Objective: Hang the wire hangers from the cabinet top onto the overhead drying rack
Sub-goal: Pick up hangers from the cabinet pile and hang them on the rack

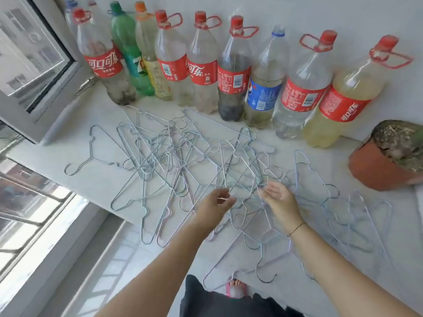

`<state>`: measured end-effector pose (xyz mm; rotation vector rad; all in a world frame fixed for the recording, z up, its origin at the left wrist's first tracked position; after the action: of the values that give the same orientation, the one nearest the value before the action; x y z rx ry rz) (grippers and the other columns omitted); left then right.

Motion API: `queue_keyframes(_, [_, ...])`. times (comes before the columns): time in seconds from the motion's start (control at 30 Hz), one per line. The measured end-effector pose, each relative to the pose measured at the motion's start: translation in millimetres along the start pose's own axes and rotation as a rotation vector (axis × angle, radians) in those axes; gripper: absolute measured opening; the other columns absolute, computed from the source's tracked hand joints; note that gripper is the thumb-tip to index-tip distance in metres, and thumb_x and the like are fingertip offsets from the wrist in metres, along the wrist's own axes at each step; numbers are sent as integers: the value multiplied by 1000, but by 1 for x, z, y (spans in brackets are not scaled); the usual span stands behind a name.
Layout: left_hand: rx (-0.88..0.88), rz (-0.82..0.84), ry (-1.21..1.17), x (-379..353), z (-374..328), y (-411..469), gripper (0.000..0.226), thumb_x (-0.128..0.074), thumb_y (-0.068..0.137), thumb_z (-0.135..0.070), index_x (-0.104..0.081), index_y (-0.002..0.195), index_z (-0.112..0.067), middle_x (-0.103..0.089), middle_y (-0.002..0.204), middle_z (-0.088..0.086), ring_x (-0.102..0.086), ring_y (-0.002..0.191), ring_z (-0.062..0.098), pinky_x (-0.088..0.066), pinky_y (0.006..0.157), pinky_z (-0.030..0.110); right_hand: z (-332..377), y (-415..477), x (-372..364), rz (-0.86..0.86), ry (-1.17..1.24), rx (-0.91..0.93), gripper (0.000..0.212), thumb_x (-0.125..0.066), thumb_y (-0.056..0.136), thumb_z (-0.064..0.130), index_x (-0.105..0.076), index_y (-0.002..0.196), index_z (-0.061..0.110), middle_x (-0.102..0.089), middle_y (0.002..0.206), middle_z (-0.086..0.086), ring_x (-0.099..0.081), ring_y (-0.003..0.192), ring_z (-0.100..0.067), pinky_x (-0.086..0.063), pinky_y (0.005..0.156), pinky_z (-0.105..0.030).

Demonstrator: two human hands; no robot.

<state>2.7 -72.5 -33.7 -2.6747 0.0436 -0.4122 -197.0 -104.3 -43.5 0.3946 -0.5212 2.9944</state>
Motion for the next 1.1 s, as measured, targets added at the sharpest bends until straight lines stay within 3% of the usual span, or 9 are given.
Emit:
queue_keyframes(0.1, [4, 73, 17, -24, -13, 18, 36, -61, 90, -26, -57, 122, -11, -63, 104, -1, -58, 85, 5, -42, 70, 5, 0, 1, 8, -47, 49, 13, 36, -70, 81, 17, -56, 114, 12, -62, 111, -2, -60, 101, -12, -43, 90, -23])
queue_keyframes(0.23, [53, 162, 64, -54, -19, 46, 48, -61, 89, -30, -51, 131, -8, -59, 117, 5, -56, 109, 20, -44, 95, 28, -6, -7, 20, -119, 87, 11, 31, -68, 82, 13, -57, 111, 15, -64, 108, -2, -61, 94, -4, -45, 85, -16])
queue_keyframes(0.33, [95, 209, 129, -65, -26, 63, 52, -61, 89, -26, -46, 136, -10, -56, 125, 7, -54, 112, 24, -42, 95, 29, -12, -17, 25, -130, 97, 3, 30, -67, 82, 8, -57, 110, 14, -64, 105, -3, -61, 90, -4, -48, 79, -12])
queue_keyframes(0.43, [150, 240, 71, -67, -33, 75, 55, -61, 89, -23, -41, 138, -8, -56, 126, 12, -52, 103, 22, -37, 86, 24, -21, -25, 24, -119, 123, -27, 31, -68, 81, 9, -57, 109, 14, -65, 100, -3, -62, 94, -15, -48, 87, -23])
queue_keyframes(0.53, [205, 258, 37, -64, -33, 78, 51, -60, 89, -24, -46, 135, -8, -55, 130, 18, -54, 107, 24, -39, 95, 33, -28, -31, 23, -129, 136, -52, 26, -69, 80, 11, -58, 102, 19, -66, 98, -1, -62, 98, -19, -47, 91, -29])
queue_keyframes(0.63, [215, 296, -16, -64, -36, 76, 10, -56, 91, -22, -62, 93, -13, -59, 107, 13, -50, 81, 13, -37, 74, 26, -33, -38, 19, -134, 169, -82, 26, -67, 81, 8, -59, 103, 18, -66, 101, -6, -61, 94, -14, -48, 79, -15])
queue_keyframes(0.7, [215, 309, -47, -64, -36, 76, 17, -55, 90, -24, -56, 74, -20, -56, 99, 6, -47, 81, 14, -32, 67, 26, -34, -41, 19, -149, 181, -95, 28, -67, 81, 9, -58, 107, 16, -65, 103, -6, -61, 93, -11, -48, 73, -12])
queue_keyframes(0.87, [177, 334, -220, -56, -47, 70, 12, -55, 89, -18, -59, 79, -22, -61, 94, 4, -54, 84, 15, -37, 77, 30, -28, -44, 16, -142, 199, -105, 25, -65, 83, 9, -58, 106, 18, -66, 104, -5, -61, 95, -14, -46, 80, -18])
queue_keyframes(1.1, [105, 366, -477, -24, -58, 42, 13, -49, 94, -15, -61, 89, -15, -63, 87, 3, -59, 81, 17, -47, 81, 29, 25, -28, -44, 69, 398, -135, 24, -49, 94, 17, -59, 116, 19, -66, 105, -1, -61, 98, -13, -44, 82, -25])
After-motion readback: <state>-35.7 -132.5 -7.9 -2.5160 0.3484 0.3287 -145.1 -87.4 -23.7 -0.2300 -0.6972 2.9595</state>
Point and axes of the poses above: each hand's wrist, its own y-axis towards the middle knuckle, its own x-axis out of the back of the hand, z = x × y, the point moved 8 cm from there along y, towards the middle knuckle
